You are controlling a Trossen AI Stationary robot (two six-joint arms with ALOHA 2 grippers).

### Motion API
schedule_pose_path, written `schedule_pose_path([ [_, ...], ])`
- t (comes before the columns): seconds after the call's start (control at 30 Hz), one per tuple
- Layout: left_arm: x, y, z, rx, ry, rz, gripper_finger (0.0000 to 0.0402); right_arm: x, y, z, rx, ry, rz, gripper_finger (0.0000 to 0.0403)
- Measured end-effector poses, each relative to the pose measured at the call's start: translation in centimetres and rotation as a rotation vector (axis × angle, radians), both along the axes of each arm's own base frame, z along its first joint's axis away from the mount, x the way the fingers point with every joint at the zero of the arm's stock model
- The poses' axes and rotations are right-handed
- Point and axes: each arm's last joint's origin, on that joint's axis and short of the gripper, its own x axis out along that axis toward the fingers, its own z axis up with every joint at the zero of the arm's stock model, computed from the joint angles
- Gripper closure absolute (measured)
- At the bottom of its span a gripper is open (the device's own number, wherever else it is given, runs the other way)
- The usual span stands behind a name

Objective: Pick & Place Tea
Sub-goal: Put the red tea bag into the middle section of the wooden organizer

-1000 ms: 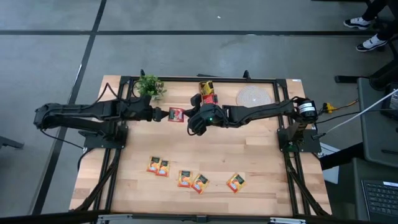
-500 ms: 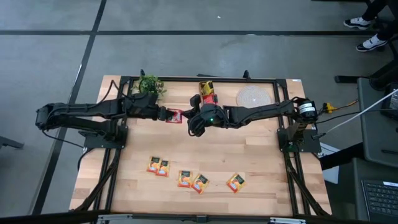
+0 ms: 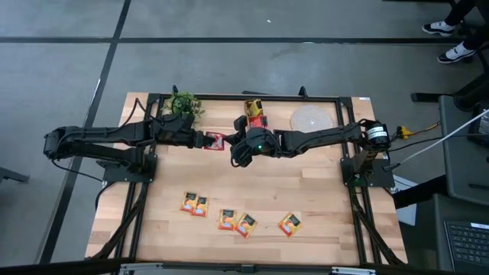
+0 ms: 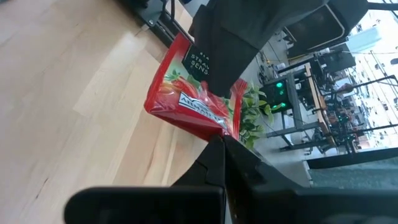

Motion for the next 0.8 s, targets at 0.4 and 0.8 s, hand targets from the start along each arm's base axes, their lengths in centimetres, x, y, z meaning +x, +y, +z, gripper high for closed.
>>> schedule_pose_path([
  [0.4,0.03,-0.15,0.01,-0.006,-0.002,-0.049,0.0339,-0.04,-0.02,-0.09,-0.001,0.010,-0.001,0.0398],
  [0.8,0.03,-0.13,0.01,0.037,0.006,-0.061,0.0397,-0.27,-0.50,-0.07,-0.042,0.002,-0.176,0.0284],
])
